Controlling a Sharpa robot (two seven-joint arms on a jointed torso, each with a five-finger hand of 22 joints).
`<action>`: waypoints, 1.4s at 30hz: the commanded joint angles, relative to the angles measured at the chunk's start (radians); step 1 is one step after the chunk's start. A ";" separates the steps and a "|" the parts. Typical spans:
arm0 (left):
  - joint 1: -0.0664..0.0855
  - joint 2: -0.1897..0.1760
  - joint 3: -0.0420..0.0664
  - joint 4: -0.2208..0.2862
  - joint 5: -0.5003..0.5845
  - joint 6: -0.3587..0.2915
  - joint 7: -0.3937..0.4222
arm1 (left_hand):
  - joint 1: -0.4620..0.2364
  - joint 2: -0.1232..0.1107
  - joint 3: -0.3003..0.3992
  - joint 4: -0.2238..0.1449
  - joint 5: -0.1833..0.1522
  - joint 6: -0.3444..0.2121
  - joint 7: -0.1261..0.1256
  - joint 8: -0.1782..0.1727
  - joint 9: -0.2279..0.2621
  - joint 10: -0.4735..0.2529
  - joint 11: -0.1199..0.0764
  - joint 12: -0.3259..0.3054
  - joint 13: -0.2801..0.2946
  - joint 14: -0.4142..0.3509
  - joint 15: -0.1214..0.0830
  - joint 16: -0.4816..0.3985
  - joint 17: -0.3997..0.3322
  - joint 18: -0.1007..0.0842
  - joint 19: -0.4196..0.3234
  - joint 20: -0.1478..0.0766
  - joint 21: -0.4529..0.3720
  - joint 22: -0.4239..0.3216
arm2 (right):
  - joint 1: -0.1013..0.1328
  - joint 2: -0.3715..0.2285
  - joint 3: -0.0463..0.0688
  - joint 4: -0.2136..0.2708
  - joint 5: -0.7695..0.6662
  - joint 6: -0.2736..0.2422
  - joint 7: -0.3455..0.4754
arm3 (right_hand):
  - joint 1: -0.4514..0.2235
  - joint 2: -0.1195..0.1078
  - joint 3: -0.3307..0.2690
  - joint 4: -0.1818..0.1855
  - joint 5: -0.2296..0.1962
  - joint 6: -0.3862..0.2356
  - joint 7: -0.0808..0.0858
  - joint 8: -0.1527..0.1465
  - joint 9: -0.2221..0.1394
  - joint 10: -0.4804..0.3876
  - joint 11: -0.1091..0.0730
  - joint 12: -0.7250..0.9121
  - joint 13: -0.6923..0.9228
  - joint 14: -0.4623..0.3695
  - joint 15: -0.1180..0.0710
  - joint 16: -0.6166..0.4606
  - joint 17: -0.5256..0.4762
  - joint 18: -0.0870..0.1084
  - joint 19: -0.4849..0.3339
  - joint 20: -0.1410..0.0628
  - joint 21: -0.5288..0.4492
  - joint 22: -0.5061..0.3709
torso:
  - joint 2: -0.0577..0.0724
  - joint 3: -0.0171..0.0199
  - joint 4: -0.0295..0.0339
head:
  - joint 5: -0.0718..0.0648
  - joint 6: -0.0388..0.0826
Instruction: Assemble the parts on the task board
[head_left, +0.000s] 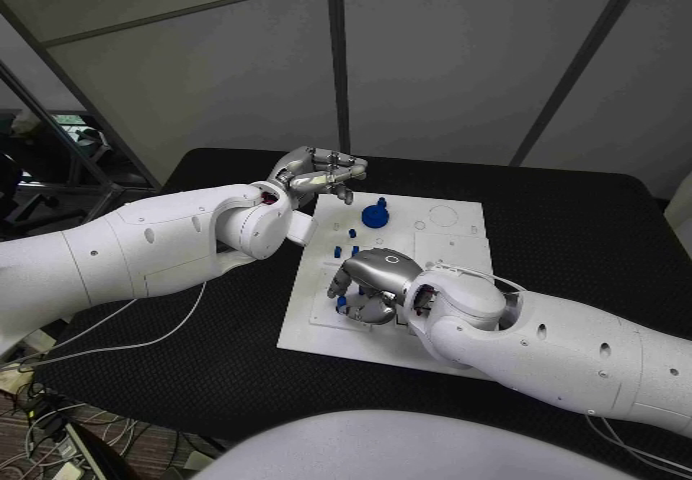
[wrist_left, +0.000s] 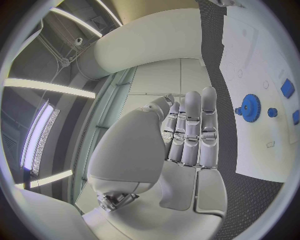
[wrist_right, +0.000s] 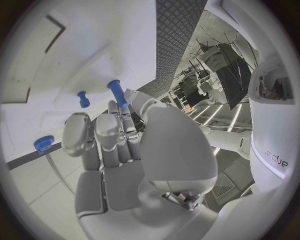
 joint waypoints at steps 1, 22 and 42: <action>0.002 0.000 0.001 0.000 0.002 0.011 0.000 | -0.008 0.004 0.004 0.000 -0.001 -0.007 0.002 0.003 0.001 -0.009 0.001 0.005 0.000 -0.004 0.004 -0.006 -0.001 -0.012 -0.005 0.004 -0.006 0.001 | 0.001 -0.004 0.000 0.005 0.008 -0.045 0.016 | -0.014 -0.003 -0.022 0.001 -0.004 -0.020 0.001 0.000 0.000 -0.033 0.004 -0.005 -0.001 -0.006 0.007 -0.015 -0.024 0.016 -0.020 0.003 -0.023 -0.025 | 0.000 0.0003 -0.0010 | -0.001 0.001; 0.001 -0.016 0.000 -0.004 0.002 0.015 -0.004 | -0.010 0.004 0.004 -0.001 -0.002 -0.008 0.003 0.004 0.001 -0.010 0.001 0.006 0.000 -0.004 0.004 -0.006 -0.001 -0.012 -0.005 0.004 -0.006 0.001 | -0.004 -0.247 0.023 0.172 0.216 -0.283 0.060 | -0.038 0.025 -0.128 0.049 0.026 -0.004 0.003 0.023 0.012 0.084 -0.016 0.139 0.032 -0.029 -0.006 -0.091 -0.139 0.038 -0.073 -0.001 -0.112 -0.120 | -0.007 -0.0023 -0.0102 | -0.046 0.029; -0.017 -0.045 -0.003 0.023 0.002 0.009 -0.005 | -0.013 0.004 0.005 -0.001 -0.002 -0.010 0.003 0.005 0.001 -0.012 0.002 0.007 0.000 -0.004 0.005 -0.006 -0.001 -0.012 -0.006 0.005 -0.007 0.002 | -0.002 -0.552 0.045 0.294 0.318 -0.193 -0.282 | -0.110 0.035 -0.455 0.239 0.229 -0.020 -0.062 0.226 0.075 0.311 -0.086 1.088 1.049 0.061 -0.064 0.259 0.382 -0.040 0.156 -0.059 0.154 0.189 | -0.014 -0.0068 -0.0465 | -0.137 0.047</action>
